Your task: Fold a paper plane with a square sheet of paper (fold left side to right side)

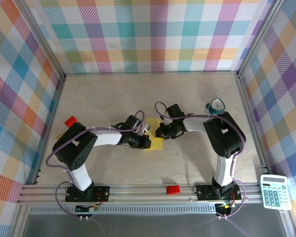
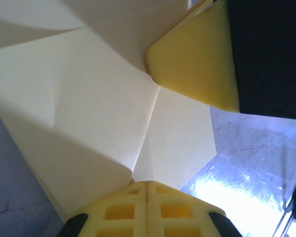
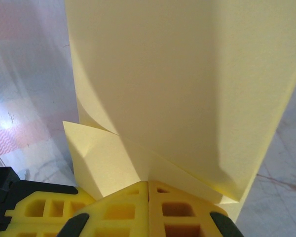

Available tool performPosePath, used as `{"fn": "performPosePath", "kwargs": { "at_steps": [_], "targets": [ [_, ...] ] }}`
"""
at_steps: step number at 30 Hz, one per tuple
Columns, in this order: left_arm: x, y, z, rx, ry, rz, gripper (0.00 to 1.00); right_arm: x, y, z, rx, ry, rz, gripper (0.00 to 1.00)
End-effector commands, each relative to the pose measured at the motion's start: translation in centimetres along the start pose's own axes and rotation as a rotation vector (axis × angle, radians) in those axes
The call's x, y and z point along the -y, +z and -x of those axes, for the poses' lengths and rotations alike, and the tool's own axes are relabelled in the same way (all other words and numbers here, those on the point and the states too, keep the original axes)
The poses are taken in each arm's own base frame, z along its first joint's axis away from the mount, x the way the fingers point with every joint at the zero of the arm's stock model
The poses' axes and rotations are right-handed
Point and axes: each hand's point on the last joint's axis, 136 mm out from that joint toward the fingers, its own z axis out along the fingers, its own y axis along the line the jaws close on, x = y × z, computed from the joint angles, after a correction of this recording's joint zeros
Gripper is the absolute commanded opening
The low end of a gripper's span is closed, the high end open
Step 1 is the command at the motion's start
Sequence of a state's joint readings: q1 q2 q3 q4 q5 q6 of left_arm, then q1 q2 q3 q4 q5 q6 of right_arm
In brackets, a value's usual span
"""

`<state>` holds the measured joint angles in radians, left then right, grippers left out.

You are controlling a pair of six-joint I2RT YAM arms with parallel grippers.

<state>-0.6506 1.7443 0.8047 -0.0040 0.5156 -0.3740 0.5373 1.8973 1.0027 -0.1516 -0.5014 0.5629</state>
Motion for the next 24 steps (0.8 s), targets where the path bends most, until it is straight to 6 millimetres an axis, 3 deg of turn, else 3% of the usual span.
{"fn": "performPosePath", "kwargs": {
  "at_steps": [1, 13, 24],
  "targets": [
    [-1.9, -0.1, -3.1, -0.083, -0.039, 0.044, 0.0, 5.2, 1.0, -3.0, -0.093, 0.096, -0.17, 0.0],
    [-3.1, -0.5, -4.8, -0.09, -0.074, 0.06, 0.0, 5.2, 1.0, -2.9, -0.094, 0.094, -0.169, 0.0],
    [-2.6, -2.2, -3.8, -0.037, -0.102, 0.016, 0.0, 5.1, 1.0, -2.8, -0.094, 0.095, -0.167, 0.0]
  ]
}}
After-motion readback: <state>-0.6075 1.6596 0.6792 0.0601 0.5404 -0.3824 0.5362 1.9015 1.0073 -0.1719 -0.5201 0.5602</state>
